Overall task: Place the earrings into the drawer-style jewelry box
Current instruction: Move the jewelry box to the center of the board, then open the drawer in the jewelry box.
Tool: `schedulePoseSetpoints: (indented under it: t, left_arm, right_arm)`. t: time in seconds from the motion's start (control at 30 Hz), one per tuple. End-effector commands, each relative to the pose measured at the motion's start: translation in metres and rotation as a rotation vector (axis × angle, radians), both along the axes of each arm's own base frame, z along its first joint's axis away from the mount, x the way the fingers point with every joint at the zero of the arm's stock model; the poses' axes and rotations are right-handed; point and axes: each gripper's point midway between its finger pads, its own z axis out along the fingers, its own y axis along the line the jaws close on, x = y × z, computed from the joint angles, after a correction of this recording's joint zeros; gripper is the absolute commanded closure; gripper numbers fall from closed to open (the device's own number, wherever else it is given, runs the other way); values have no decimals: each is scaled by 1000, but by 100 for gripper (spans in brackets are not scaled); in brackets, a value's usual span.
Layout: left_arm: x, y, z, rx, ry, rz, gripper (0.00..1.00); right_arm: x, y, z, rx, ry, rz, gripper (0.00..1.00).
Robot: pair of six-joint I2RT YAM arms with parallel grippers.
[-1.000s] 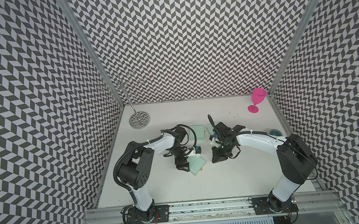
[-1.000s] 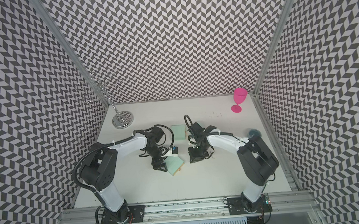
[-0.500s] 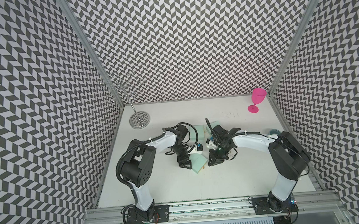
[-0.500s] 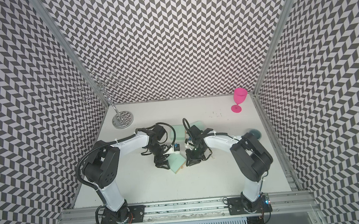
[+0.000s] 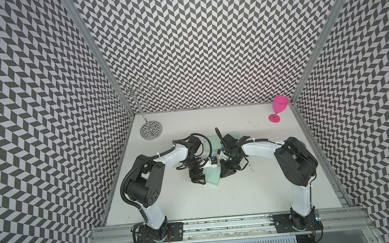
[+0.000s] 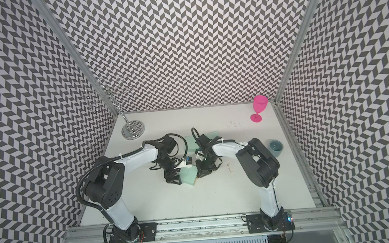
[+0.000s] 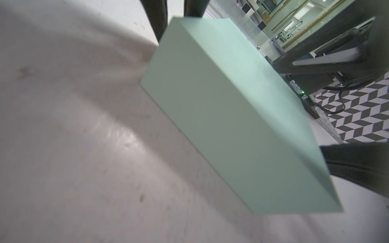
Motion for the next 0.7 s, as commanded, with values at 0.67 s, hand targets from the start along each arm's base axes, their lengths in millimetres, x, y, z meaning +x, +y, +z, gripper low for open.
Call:
schedulePoseSetpoints:
  t: [0.67]
  left_arm:
    - [65, -5, 38, -79, -185, 83, 20]
  right_arm:
    - [8, 0, 36, 110, -122, -56, 76]
